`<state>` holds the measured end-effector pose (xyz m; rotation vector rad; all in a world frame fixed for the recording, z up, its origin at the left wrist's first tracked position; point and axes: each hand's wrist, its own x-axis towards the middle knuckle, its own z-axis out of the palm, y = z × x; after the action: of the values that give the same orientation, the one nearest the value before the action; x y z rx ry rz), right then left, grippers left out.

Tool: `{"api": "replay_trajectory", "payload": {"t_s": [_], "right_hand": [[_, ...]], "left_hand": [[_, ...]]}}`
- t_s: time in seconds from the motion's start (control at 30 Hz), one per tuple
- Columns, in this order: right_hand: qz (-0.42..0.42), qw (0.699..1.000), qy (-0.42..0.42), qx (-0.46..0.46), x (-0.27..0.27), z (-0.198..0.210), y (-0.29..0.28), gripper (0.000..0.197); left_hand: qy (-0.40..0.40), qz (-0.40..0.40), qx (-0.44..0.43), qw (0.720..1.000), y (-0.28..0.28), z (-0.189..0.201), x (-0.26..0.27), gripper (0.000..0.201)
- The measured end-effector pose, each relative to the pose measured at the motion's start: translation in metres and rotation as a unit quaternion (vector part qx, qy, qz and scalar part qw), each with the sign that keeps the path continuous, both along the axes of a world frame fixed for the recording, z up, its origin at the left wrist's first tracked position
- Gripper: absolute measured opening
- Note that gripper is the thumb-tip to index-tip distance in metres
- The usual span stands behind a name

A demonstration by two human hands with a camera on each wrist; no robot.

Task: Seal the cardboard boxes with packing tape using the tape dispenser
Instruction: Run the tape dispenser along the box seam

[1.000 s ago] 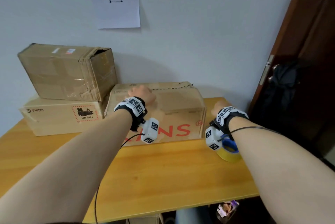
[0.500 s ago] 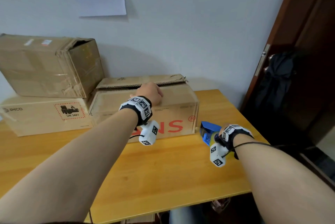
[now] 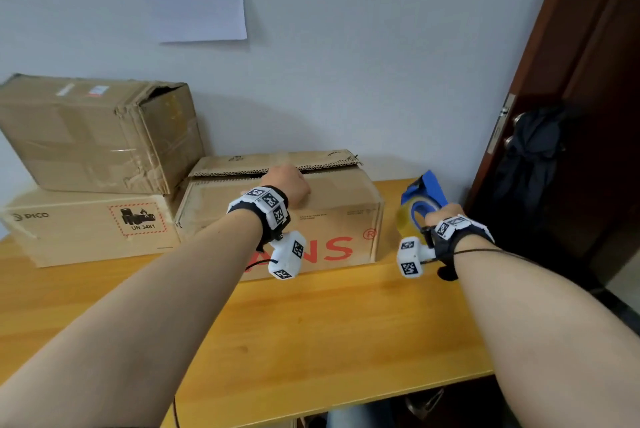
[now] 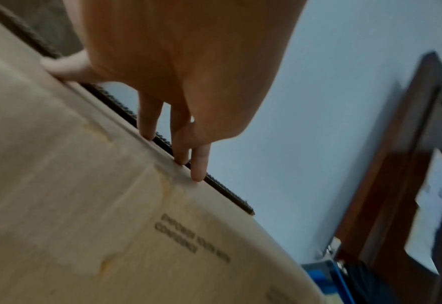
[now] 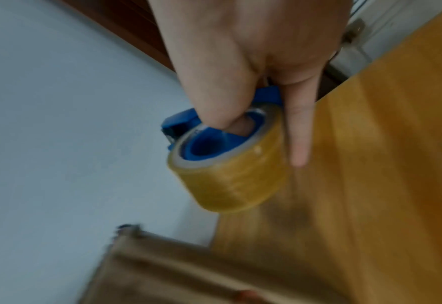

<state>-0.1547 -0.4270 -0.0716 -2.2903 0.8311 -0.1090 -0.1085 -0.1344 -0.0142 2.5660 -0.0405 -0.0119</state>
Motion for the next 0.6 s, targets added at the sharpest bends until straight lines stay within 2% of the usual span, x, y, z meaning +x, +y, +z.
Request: {"api": "replay_trajectory", "payload": {"t_s": [0.07, 0.17, 0.23, 0.27, 0.33, 0.5, 0.6], "right_hand": [[-0.048, 0.995, -0.076, 0.053, 0.013, 0.017, 0.007, 0.012], [-0.039, 0.975, -0.187, 0.114, 0.031, 0.043, 0.028, 0.011], [-0.019, 0.961, -0.234, 0.147, 0.043, 0.058, 0.048, 0.009], [-0.003, 0.956, -0.246, 0.158, 0.048, 0.065, 0.059, 0.008], [0.030, 0.946, -0.265, 0.184, 0.059, 0.076, 0.081, 0.007], [0.107, 0.940, -0.241, 0.215, 0.087, 0.082, 0.129, 0.015], [0.110, 0.947, -0.222, 0.204, 0.101, 0.075, 0.146, 0.020]], "left_hand": [[0.010, 0.017, -0.010, 1.000, 0.016, 0.000, 0.006, 0.026], [-0.014, 0.075, -0.019, 0.997, 0.048, -0.001, 0.014, 0.022], [-0.033, 0.163, 0.025, 0.986, 0.070, -0.008, 0.019, 0.049], [-0.031, 0.202, 0.042, 0.978, 0.080, -0.010, 0.021, 0.064], [-0.023, 0.226, 0.042, 0.973, 0.097, -0.014, 0.023, 0.082], [-0.002, 0.186, 0.033, 0.982, 0.119, -0.024, 0.033, 0.095], [-0.008, 0.182, 0.017, 0.983, 0.123, -0.025, 0.036, 0.101]]}}
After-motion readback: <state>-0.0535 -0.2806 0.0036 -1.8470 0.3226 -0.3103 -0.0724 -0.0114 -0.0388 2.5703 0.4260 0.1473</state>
